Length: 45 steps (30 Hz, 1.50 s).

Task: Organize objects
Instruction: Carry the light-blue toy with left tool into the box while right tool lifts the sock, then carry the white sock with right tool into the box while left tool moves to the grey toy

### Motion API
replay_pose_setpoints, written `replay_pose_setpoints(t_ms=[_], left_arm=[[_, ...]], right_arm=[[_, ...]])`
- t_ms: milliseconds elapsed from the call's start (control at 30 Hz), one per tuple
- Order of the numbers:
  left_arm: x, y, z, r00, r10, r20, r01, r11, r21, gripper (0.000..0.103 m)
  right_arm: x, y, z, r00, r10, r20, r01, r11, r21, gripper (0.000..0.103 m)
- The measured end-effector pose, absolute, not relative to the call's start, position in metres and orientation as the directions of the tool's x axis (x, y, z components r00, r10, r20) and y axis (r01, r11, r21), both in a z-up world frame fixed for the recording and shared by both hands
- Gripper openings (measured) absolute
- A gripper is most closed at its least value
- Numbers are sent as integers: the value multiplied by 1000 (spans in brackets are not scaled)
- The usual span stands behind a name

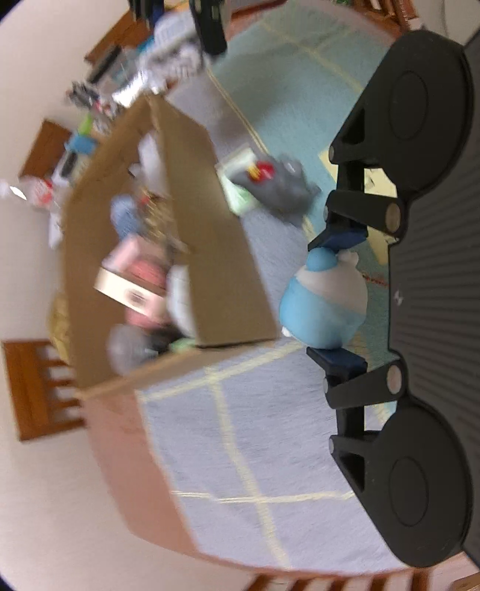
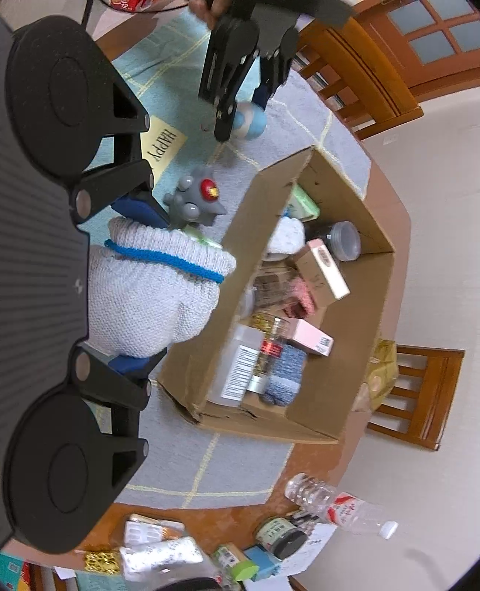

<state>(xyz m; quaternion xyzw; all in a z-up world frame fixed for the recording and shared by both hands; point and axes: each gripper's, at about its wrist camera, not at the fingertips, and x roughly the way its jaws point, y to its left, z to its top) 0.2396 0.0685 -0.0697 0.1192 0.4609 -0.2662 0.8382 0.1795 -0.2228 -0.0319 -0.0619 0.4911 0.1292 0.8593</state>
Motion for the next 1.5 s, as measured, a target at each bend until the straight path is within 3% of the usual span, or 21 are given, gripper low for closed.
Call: replay_pose_setpoints(t_ms=[200,367,533,633,833,1233,1500], left_arm=[[261,48,-2,495,-399,-772,602,798,-26,52],[289,20,19,562,-422,-711,597,802,-5,56],[305,9,11,580,-406,-706,558,829,-18,90],[303,13,6,580,-406,-706,543,839,-36,91],[293,20,1,581,-403,-707,537,843,-39,96],[266,26,-15,554,-381,-740,532,846,-37,96],[252,33,-29,535,-363,-763,505,861,-55,96]], right_arm=[[197,-229,-11,541,186,-820,-285,958,29,70],[233,-233,12,613,188,-767,-262,965,26,67],[264,-237,15,639,170,-750,-234,972,21,71],[259,-240,11,637,173,-751,-243,970,17,83],[235,-241,-9,603,189,-775,-288,957,9,92],[179,-226,-78,412,359,-838,-409,894,182,96],[157,-198,-136,353,356,-865,-489,859,154,96]])
